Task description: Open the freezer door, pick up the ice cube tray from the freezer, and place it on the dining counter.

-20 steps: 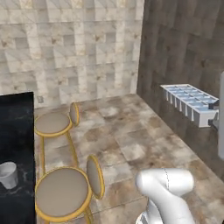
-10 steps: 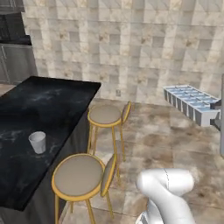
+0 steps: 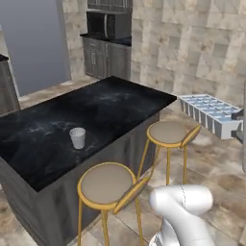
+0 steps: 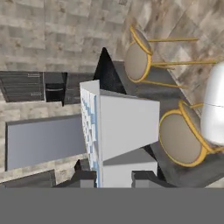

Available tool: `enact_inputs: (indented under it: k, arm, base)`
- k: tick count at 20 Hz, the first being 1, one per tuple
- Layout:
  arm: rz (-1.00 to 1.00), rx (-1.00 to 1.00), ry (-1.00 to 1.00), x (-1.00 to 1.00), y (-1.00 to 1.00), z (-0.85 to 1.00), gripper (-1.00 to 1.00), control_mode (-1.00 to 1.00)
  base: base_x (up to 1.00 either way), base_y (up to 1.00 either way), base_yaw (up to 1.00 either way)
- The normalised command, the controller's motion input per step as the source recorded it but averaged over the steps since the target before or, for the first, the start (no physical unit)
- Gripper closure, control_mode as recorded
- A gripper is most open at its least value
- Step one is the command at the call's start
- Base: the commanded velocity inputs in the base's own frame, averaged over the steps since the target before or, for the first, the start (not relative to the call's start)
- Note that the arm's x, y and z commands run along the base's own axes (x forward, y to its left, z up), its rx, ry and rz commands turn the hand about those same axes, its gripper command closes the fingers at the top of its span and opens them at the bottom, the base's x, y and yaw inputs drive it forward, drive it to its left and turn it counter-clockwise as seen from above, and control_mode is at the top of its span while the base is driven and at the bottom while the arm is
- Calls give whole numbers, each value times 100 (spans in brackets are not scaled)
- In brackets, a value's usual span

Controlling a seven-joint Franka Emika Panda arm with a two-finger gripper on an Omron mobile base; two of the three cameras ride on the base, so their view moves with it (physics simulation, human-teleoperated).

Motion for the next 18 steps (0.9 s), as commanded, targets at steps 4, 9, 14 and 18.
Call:
enact_inputs:
  k: [4, 9, 14, 18]
  arm:
    - [0, 0, 0, 0, 0, 0, 100, 100]
    - [0, 0, 0, 0, 0, 0, 100, 100]
    - [0, 0, 0, 0, 0, 0, 100, 100]
    - [0, 0, 0, 0, 0, 0, 100, 100]
  base:
    - [0, -84, 68]
    - [0, -100, 58]
    - [0, -100, 44]
    - [14, -99, 31]
